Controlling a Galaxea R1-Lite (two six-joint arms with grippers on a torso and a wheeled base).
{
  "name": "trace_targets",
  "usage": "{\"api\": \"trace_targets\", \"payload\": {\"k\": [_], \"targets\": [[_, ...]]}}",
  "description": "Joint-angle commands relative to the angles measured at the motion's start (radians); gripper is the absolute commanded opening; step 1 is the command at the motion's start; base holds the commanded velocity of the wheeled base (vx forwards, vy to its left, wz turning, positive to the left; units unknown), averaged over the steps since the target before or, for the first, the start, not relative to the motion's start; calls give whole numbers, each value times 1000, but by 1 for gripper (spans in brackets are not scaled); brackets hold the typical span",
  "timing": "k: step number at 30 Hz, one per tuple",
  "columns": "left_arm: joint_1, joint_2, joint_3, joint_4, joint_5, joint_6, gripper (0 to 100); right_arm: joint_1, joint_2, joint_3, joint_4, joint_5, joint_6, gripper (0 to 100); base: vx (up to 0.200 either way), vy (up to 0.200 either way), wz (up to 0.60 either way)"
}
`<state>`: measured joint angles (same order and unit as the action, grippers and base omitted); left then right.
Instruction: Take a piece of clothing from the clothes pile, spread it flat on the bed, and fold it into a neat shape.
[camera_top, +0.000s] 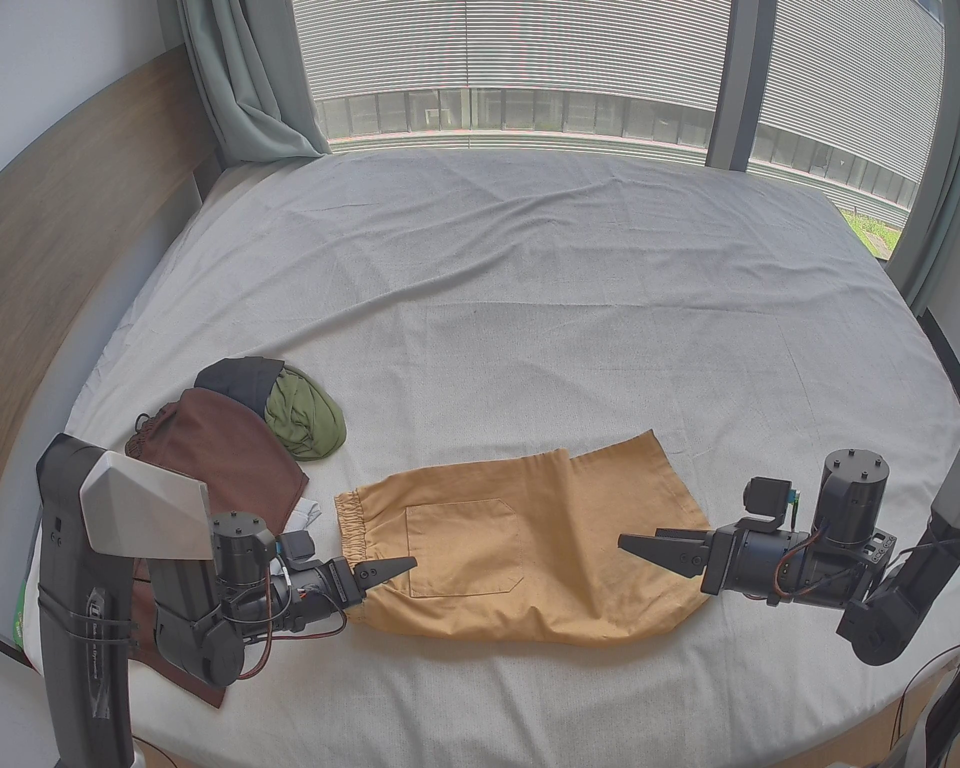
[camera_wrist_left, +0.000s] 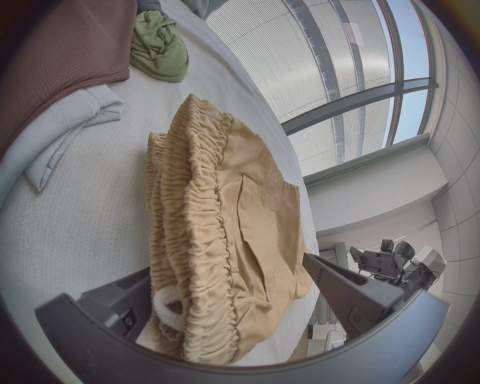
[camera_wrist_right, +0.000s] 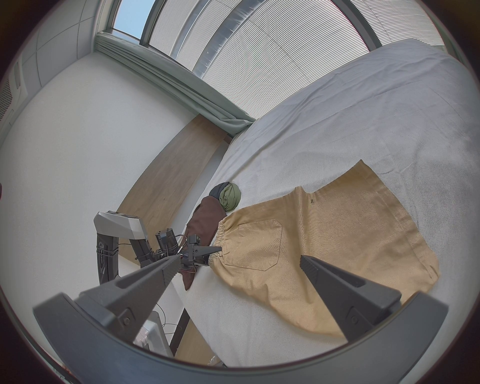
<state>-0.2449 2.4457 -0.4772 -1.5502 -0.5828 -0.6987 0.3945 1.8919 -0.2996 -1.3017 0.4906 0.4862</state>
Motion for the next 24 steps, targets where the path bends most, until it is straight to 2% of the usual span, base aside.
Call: {"api": "trace_targets", "payload": {"k": [1,12,13,24], "targets": [[1,1,0,-1,1,1,100,1,1,0,-1,0,2,100,0,0,0],[3,1,0,-2,1,2,100,1,1,2,-1,0,2,100,0,0,0],[3,1,0,-2,1,2,0,1,1,2,-1,0,2,100,0,0,0],[13,-1,-1,-2,-9,28,0,0,1,2,-1,0,2,100,0,0,0]]}}
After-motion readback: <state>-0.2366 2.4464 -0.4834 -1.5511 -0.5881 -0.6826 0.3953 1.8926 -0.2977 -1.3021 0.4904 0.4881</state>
